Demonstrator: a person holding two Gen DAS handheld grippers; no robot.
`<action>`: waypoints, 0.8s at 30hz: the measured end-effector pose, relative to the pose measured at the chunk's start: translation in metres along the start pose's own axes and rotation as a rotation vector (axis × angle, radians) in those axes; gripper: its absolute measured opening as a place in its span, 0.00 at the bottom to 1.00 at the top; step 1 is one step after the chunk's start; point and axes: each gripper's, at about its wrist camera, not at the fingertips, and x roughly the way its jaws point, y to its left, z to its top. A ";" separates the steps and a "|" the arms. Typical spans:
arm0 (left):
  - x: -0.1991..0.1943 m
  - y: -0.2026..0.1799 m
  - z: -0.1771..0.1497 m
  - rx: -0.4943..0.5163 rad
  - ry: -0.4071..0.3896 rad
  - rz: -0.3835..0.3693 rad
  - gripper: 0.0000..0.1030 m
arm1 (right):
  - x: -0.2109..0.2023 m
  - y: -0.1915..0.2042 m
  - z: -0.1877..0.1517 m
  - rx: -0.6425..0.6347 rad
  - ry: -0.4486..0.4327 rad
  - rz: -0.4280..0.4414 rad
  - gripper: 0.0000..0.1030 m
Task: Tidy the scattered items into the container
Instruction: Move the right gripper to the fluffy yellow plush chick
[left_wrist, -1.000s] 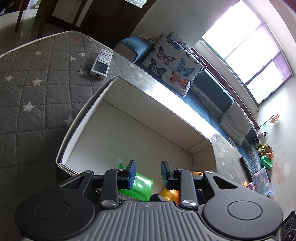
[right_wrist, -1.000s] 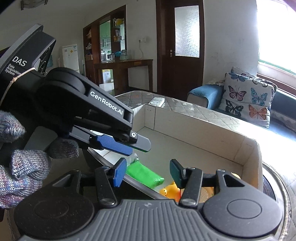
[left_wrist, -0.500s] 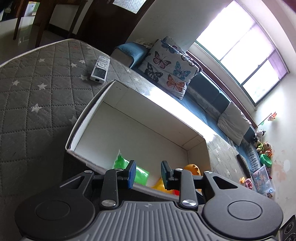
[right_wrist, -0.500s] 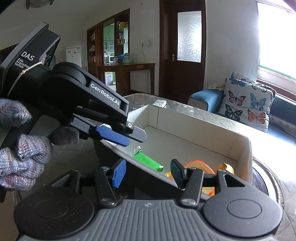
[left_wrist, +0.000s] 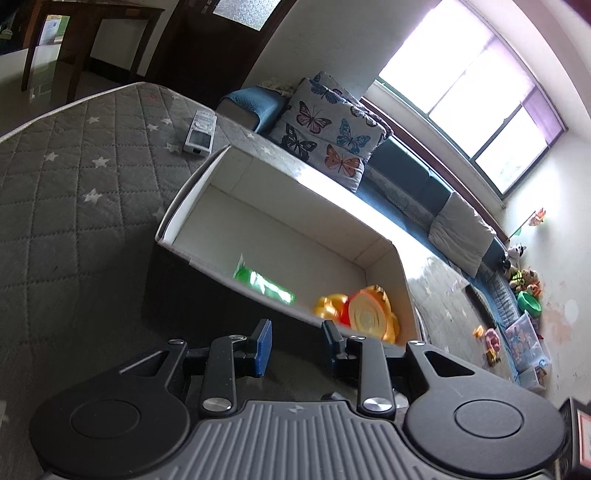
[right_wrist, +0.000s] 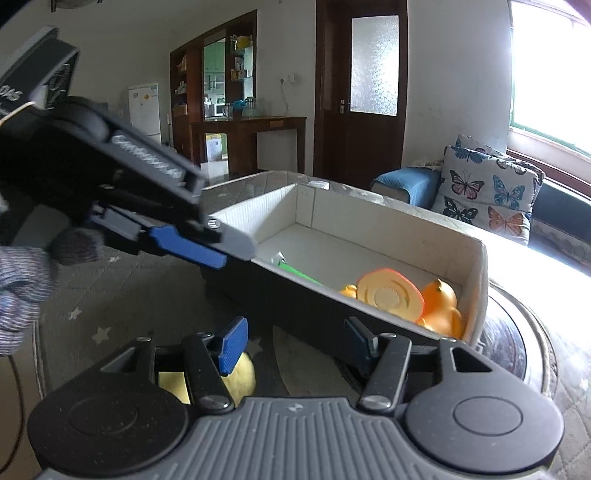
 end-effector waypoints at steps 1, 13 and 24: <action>-0.003 0.001 -0.003 0.001 0.002 -0.002 0.30 | -0.001 0.000 -0.002 0.000 0.006 -0.005 0.58; -0.038 0.006 -0.054 0.067 0.068 -0.065 0.31 | 0.008 -0.004 -0.013 0.006 0.058 -0.030 0.65; -0.055 0.020 -0.093 0.144 0.164 -0.100 0.31 | 0.024 -0.012 -0.020 0.032 0.102 -0.007 0.65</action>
